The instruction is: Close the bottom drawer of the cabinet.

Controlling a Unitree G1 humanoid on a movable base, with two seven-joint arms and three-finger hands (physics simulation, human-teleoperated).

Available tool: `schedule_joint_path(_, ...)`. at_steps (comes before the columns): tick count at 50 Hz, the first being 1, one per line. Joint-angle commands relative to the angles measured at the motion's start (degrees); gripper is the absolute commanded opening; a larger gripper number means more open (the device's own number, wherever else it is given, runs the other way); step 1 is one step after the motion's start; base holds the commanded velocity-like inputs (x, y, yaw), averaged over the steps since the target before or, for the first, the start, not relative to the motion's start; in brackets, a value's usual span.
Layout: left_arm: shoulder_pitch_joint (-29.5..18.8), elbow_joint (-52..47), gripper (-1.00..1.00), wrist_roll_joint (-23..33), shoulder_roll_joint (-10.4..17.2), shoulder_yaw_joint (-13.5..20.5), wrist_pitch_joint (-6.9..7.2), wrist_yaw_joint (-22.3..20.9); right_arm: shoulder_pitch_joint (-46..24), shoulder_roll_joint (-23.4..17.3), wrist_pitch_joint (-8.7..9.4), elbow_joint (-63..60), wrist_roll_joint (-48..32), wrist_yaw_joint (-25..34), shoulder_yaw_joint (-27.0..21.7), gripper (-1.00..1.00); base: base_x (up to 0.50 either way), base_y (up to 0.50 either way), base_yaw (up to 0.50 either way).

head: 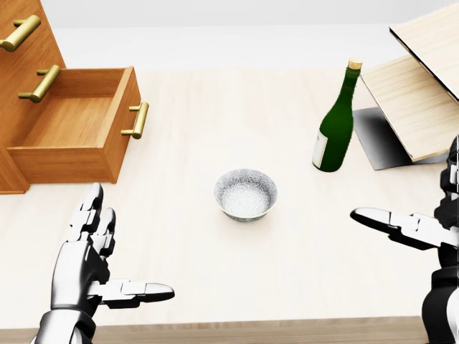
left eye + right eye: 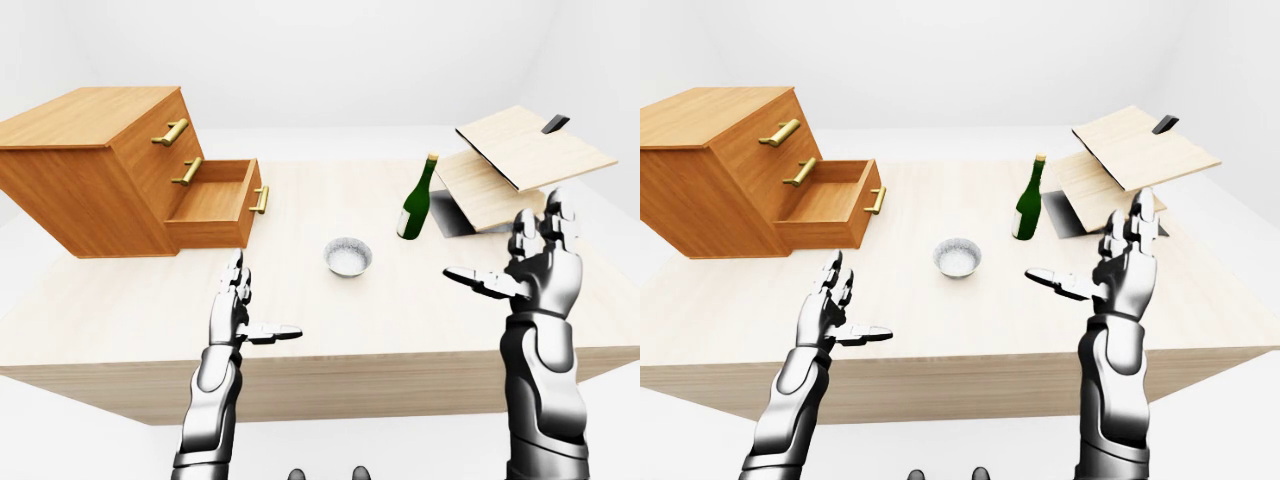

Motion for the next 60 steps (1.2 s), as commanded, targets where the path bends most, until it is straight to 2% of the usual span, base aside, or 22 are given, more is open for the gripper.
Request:
schedule_joint_path(1,0.0,0.0,1.0,0.1,0.0,0.1,-0.22,0.1,-1.1,-2.1,0.0,-3.6,4.2,-2.8,-4.2,1.0,0.0,0.0,0.0)
schedule_joint_path(4,0.1,-0.5,1.0,0.1,-0.1,-0.2,0.01,0.0,-0.9,-2.1,0.0,-3.6,4.1,-2.4,-3.7,1.0,0.0,0.0,0.0)
schedule_joint_path(11,0.1,-0.2,1.0,0.3,-0.1,-0.3,-0.41,0.1,-0.9,-2.1,0.0,-3.5,3.5,-1.7,-3.2,1.0,0.0,0.0,0.0)
schedule_joint_path(13,-0.2,0.9,1.0,0.7,-0.1,-0.3,-1.33,0.2,-0.7,-1.8,0.0,-3.7,3.2,-1.5,-2.9,1.0,0.0,0.0,0.0)
schedule_joint_path(20,0.0,0.5,1.0,1.0,-0.1,-0.3,-1.25,0.4,-0.5,-1.5,0.0,-3.8,3.2,-0.6,-2.7,1.0,0.18,0.0,0.0)
schedule_joint_path(23,-0.1,1.3,1.0,1.3,-0.1,-0.5,-1.95,0.5,-0.3,-1.3,0.0,-4.2,2.9,-0.3,-2.3,1.0,0.29,0.0,0.0)
schedule_joint_path(35,0.1,0.8,1.0,1.6,-0.2,-0.6,-1.61,0.7,-0.3,-1.3,0.0,-4.7,3.2,0.2,-2.6,1.0,0.3,0.0,0.0)
schedule_joint_path(40,-0.3,2.4,1.0,1.7,-0.1,-0.5,-2.73,0.7,0.2,-0.9,0.0,-5.1,2.6,0.5,-1.9,1.0,0.3,0.0,0.0)
schedule_joint_path(43,-0.1,1.8,1.0,1.7,-0.2,-0.5,-2.39,0.8,0.2,-0.9,0.0,-5.9,2.8,0.6,-2.1,1.0,0.3,0.0,0.0)
schedule_joint_path(47,-0.2,2.5,1.0,1.9,-0.2,-0.5,-2.87,0.9,0.3,-0.8,0.0,-5.9,2.8,0.8,-2.1,1.0,0.3,0.0,0.0)
schedule_joint_path(51,-0.2,2.1,1.0,1.8,-0.1,-0.5,-2.52,0.9,0.4,-0.7,0.0,-7.0,2.7,0.8,-2.1,1.0,0.3,0.0,0.0)
schedule_joint_path(53,-0.4,2.8,1.0,1.7,-0.1,-0.4,-3.01,0.9,0.3,-0.7,0.0,-6.9,2.7,0.9,-2.1,1.0,0.3,0.0,0.0)
schedule_joint_path(60,-0.6,2.9,1.0,1.7,-0.1,-0.3,-2.87,1.0,0.2,-0.7,0.0,-7.0,2.9,0.8,-2.2,1.0,0.3,0.0,0.0)
